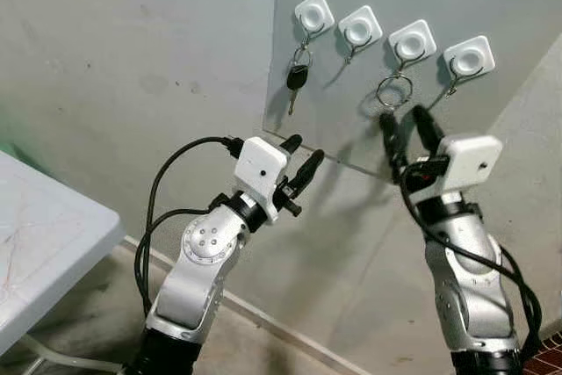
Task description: Hang keys on a hook
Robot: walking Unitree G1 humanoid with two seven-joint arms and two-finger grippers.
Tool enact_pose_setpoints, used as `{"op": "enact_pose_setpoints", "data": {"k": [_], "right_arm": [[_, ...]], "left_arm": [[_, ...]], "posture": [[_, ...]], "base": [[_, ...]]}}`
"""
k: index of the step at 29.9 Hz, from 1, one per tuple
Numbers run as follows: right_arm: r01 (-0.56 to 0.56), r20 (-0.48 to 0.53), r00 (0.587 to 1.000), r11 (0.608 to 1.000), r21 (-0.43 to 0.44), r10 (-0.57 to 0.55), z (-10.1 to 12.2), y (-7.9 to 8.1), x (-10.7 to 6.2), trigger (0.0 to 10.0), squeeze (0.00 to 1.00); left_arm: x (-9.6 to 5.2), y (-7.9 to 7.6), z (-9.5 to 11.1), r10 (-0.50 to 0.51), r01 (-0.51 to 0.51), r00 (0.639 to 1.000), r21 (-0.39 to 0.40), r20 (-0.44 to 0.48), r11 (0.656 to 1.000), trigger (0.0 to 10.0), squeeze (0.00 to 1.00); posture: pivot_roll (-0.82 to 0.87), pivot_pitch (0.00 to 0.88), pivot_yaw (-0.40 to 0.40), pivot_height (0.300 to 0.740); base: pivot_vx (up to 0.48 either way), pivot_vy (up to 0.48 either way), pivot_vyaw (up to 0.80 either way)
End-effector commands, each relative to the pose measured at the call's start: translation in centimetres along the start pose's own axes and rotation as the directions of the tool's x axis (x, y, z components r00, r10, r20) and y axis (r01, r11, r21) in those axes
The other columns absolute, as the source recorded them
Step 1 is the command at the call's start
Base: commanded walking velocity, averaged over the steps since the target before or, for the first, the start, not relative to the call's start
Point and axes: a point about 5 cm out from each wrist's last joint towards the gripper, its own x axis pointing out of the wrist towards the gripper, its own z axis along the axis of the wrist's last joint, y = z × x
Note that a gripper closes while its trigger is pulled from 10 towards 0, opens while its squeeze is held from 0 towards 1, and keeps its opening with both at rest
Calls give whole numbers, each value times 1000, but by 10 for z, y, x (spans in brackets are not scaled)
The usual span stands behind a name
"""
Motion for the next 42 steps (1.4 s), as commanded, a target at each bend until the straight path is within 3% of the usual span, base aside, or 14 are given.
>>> {"op": "enact_pose_setpoints", "data": {"k": [1, 11, 13, 16, 23, 26, 29, 30, 31, 32, 35, 39, 41, 42], "right_arm": [[-13, -42, 999, 1000, 8, 13, -12, 1, -8, 10000, 1000], [-44, -224, 974, 999, 5, 44, -61, 7, -43, 10000, 1000], [-39, -334, 942, 999, 18, 42, -88, 7, -63, 10000, 1000], [-36, -378, 925, 999, 15, 39, -98, 6, -72, 10000, 1000], [31, -588, 809, 999, 10, -20, -140, -2, -118, 10000, 1000], [59, -710, 703, 998, 2, -40, -161, -2, -149, 10000, 1000], [103, -776, 627, 995, 4, -61, -171, -3, -168, 10000, 980], [112, -801, 595, 994, 3, -64, -174, -3, -176, 10000, 373], [131, -837, 543, 991, 2, -70, -178, -2, -188, 10000, 0], [131, -837, 543, 991, 2, -70, -178, -2, -188, 10000, 0], [156, -879, 469, 988, -14, -87, -183, 0, -203, 10000, 0], [201, -901, 423, 979, -14, -100, -186, 1, -212, 10000, 0], [215, -922, 376, 977, -9, -91, -190, 7, -218, 10000, 0], [215, -922, 376, 977, -9, -91, -190, 7, -218, 10000, 0]], "left_arm": [[-3, 2, -4, 23, -23, 1000, -1, -3, 1000, 10000, 0], [-25, 4, -53, 94, -97, 985, -12, -143, 995, 10000, 0], [-37, 6, -82, 148, -156, 960, -13, -236, 988, 10000, 0], [-43, 7, -93, 169, -185, 947, -35, -274, 982, 10000, 0], [-78, 15, -144, 316, -346, 835, 18, -450, 938, 10000, 0], [-102, 14, -171, 341, -397, 746, 30, -572, 917, 10000, 0], [-116, 11, -185, 329, -417, 700, 11, -634, 909, 10000, 0], [-120, 9, -189, 311, -417, 678, 0, -666, 909, 10000, 0], [-125, 3, -195, 274, -386, 653, 0, -706, 922, 10000, 0], [-125, 3, -195, 274, -386, 653, 0, -706, 922, 10000, 0], [-130, -5, -201, 210, -335, 637, -20, -742, 942, 10000, 0], [-133, -9, -205, 176, -358, 627, -80, -759, 930, 10000, 0], [-148, -13, -213, 159, -389, 559, -88, -814, 917, 10000, 0], [-148, -13, -213, 159, -389, 559, -88, -814, 917, 10000, 0]], "posture": [[129, 0, -81, 736], [125, 0, -74, 736], [123, 0, -72, 736], [122, 0, -69, 736], [118, 0, -64, 736], [120, 0, -58, 736], [120, 0, -57, 736], [121, 0, -52, 736], [119, 0, -48, 736], [119, 0, -48, 736], [105, 0, -29, 736], [101, 0, -21, 736], [66, 0, 15, 736], [66, 0, 15, 736]], "base": [[0, 0, 0], [0, 0, 0], [0, 0, 0], [0, 0, 0], [0, 0, 0], [0, 0, 0], [0, 0, 0], [0, 0, 0], [0, 0, 0], [0, 0, 0], [0, 0, 0], [0, 0, 0], [0, 0, 0], [0, 0, 0]]}}
